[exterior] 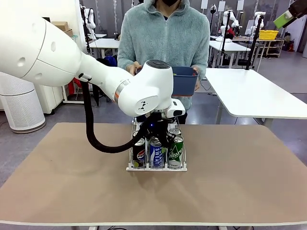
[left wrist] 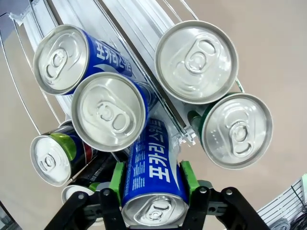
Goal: Fill the beverage cans into the dispenser.
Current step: Place the picked Ionic drink in the line of the Automatic Can Dispenser with the same cans.
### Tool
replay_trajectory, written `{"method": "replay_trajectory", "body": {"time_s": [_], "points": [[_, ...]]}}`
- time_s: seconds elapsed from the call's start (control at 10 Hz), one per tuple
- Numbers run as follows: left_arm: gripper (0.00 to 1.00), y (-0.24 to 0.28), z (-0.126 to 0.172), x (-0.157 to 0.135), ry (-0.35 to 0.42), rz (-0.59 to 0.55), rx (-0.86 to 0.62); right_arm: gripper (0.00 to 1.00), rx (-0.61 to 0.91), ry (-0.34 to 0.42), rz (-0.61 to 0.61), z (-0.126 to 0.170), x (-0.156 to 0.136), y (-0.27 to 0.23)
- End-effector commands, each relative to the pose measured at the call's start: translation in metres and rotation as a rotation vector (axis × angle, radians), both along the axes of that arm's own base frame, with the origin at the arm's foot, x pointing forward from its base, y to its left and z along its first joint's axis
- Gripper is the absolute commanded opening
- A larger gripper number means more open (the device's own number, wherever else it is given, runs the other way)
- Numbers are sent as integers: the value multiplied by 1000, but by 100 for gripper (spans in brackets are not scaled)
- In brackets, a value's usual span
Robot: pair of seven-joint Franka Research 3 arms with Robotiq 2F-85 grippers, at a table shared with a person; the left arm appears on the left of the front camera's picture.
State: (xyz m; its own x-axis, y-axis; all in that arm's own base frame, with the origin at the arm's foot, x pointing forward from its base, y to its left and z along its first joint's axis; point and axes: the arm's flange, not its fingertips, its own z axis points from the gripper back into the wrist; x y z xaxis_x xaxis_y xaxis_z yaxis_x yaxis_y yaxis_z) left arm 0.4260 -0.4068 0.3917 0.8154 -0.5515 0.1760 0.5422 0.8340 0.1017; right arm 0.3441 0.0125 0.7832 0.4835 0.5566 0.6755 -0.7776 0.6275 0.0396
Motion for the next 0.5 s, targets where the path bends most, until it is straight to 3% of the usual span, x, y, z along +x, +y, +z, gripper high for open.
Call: {"method": "replay_trajectory", "body": {"time_s": [0.0,0.1,0.2,0.3,0.4], "points": [[57,2,-6,-7,29,7,13,100,1,3,2,-1,0,0],[61,1,-5,-4,26,11,12,100,1,3,2,-1,0,0],[77,5,-1,-6,21,-22,14,100,1,3,2,-1,0,0],[81,8,9,-5,-3,-23,15,100,1,3,2,-1,0,0],[96,7,17,-6,-25,-11,10,100,1,3,2,-1,0,0]]}}
